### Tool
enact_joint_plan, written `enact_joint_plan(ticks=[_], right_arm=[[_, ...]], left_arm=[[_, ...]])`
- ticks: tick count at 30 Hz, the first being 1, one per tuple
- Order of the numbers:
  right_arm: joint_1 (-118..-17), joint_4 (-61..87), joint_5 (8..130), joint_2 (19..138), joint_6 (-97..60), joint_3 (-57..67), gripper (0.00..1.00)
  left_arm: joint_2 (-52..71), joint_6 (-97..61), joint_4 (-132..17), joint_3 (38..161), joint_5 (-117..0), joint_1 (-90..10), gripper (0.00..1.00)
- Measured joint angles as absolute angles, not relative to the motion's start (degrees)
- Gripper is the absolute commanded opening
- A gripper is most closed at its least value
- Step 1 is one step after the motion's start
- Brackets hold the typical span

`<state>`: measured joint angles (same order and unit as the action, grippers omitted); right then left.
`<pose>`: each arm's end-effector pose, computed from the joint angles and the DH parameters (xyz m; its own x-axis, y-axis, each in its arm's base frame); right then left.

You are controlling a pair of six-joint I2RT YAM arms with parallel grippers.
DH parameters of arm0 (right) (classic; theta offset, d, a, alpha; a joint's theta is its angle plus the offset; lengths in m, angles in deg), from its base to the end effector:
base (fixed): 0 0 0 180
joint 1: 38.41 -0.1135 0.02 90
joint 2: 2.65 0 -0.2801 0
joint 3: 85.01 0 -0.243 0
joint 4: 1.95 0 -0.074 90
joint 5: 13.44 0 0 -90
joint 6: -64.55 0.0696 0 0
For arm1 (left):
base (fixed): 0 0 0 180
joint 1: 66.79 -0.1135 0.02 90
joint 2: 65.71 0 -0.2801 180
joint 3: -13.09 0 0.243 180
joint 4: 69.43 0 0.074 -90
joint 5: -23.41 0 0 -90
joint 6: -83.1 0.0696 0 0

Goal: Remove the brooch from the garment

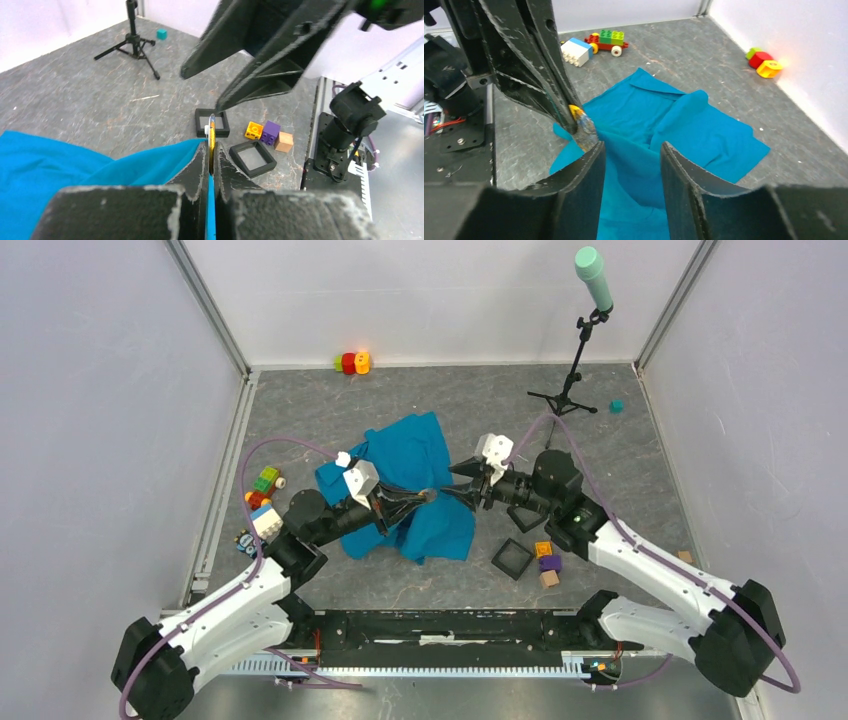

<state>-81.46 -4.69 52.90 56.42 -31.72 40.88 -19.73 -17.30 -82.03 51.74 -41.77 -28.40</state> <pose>0.1678 0.1950 0.3274 0.0722 -0.0695 -0.9950 -0.9159 0.3903 -0.0937 0.1409 -0.1489 0.2965 -0.0901 -0.1377 -0.9864 0.8896 0.4341 -0.1418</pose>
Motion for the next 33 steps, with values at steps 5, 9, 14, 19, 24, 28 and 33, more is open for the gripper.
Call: enact_joint_plan(ticks=[5,9,14,19,24,28,33], right_arm=[[-76.1,-2.6,40.4,61.1,-29.2,37.8,0.47],[-75.8,-1.6,33.2,64.0,-28.3,37.3,0.48],[-75.5,-0.3,32.3,63.7,-28.5,37.3,0.49],[-74.4,1.0,35.5,59.1,-29.9,37.5,0.54],[-73.8,3.3,35.1,56.0,-33.4,37.5,0.53],[-73.8,5.8,32.4,57.6,-34.7,37.2,0.49],[-73.8,6.5,29.3,58.9,-34.6,36.7,0.44]], left_arm=[[-18.8,-17.3,-85.9,51.7,-37.0,-28.4,0.02],[-18.9,-17.3,-87.9,51.6,-34.5,-28.4,0.02],[-18.9,-17.3,-88.5,51.5,-33.8,-28.4,0.02],[-19.0,-17.0,-88.2,51.2,-34.7,-28.4,0.02],[-19.3,-16.7,-88.2,51.2,-35.0,-28.4,0.02],[-19.3,-16.7,-88.2,51.2,-35.0,-28.4,0.02],[-19.0,-16.7,-88.3,51.2,-34.9,-28.4,0.02]])
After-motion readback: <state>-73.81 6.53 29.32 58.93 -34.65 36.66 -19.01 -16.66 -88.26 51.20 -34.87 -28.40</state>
